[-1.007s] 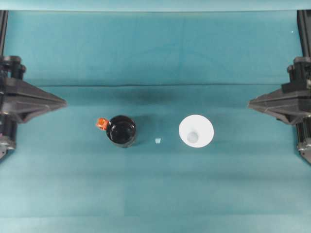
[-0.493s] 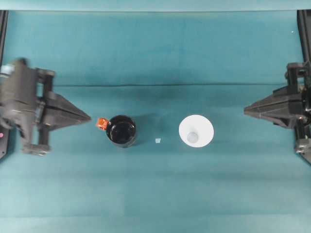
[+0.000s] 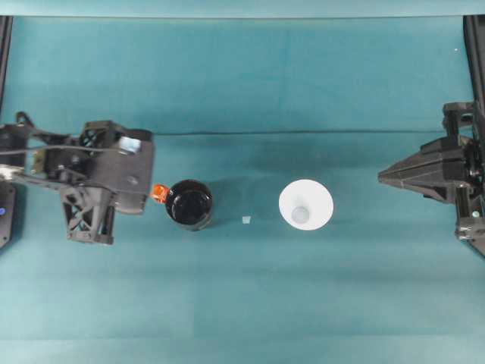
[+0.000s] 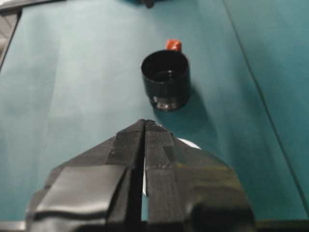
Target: Put the paper cup into the moved red handle cup holder.
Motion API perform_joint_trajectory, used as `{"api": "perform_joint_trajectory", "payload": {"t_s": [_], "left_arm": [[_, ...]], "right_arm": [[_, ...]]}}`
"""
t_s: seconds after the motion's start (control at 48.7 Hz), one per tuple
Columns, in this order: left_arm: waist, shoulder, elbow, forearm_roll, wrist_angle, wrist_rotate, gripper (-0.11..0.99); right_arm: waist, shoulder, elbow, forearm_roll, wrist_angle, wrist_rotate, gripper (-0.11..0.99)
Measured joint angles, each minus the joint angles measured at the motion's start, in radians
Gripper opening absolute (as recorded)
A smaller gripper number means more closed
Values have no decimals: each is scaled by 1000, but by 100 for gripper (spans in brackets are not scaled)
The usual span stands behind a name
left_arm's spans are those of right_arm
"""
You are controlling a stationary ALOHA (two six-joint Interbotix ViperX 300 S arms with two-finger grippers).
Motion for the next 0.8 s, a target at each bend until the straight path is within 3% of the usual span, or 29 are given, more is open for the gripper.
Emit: {"api": "perform_joint_trajectory", "payload": {"t_s": [0.123, 0.431, 0.534, 0.657, 0.74, 0.801], "left_arm": [[6, 25, -17, 0, 28, 2, 2], [52, 29, -20, 0, 38, 3, 5], [61, 31, -18, 0, 38, 3, 26], [61, 41, -6, 0, 34, 17, 66], [60, 46, 3, 0, 17, 48, 88], [60, 49, 14, 2, 0, 91, 96]], "right_arm": [[0, 0, 0, -2, 2, 0, -10], [0, 0, 0, 0, 12, 0, -10], [2, 0, 0, 0, 29, 2, -10], [0, 0, 0, -2, 35, 12, -10], [0, 0, 0, 0, 37, 20, -10], [2, 0, 0, -2, 37, 21, -10]]}}
